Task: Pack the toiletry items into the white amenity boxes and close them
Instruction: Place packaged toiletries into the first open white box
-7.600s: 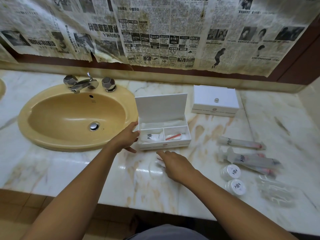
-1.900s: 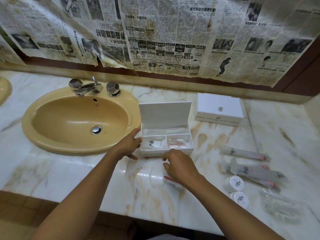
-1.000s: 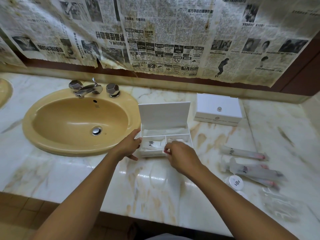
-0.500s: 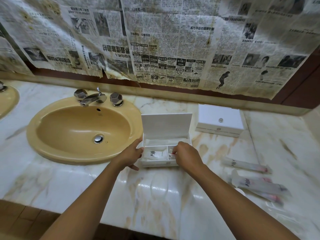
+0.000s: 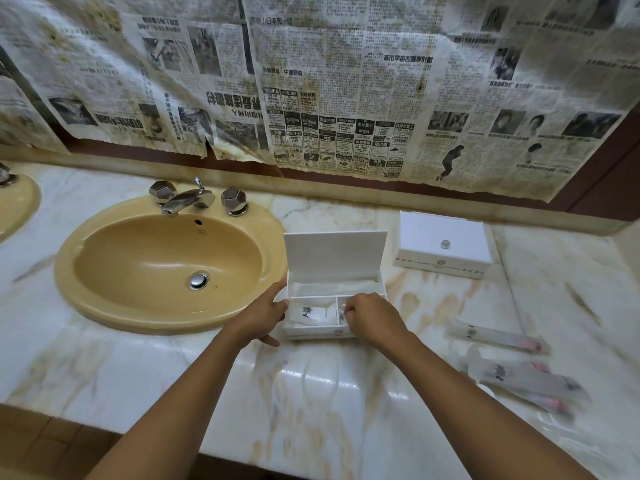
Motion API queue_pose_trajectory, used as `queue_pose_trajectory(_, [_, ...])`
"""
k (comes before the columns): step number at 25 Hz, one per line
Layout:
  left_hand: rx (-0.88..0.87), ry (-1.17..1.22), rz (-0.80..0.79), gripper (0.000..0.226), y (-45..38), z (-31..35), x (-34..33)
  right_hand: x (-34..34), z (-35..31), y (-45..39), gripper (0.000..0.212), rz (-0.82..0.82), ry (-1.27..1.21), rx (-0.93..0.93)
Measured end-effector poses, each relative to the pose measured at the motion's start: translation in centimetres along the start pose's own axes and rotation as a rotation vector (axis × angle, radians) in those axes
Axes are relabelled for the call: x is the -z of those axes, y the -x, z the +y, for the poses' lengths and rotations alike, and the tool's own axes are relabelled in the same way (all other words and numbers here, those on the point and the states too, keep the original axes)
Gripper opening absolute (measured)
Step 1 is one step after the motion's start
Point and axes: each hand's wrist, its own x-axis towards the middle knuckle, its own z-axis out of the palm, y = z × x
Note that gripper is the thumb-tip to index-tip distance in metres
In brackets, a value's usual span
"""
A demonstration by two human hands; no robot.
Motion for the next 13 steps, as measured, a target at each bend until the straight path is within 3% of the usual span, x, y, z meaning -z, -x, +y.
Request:
queue_pose_trajectory(3, [-0.001, 0.005, -0.002, 0.051, -0.1, 0.0, 0.1, 0.4, -0.5, 0.1, 0.025, 0.043, 0.005, 0.028])
queue_pose_trajectory(8, [0.005, 0.018, -0.001, 0.05, -0.2, -0.1, 0.1, 4.0, -4.1, -1.0, 0.02, 0.622, -0.053, 0.322])
queue_pose_trajectory(9, [0.007, 0.03, -0.005, 0.049, -0.2, -0.2, 0.1, 4.7, -4.8, -1.5, 0.025, 0.658, -0.021, 0.345])
queue_pose_trajectory(13, [0.013, 0.098, -0.024, 0.049, -0.1, -0.3, 0.3, 6.1, -6.2, -3.2, 0.044, 0.425, 0.167, 0.262])
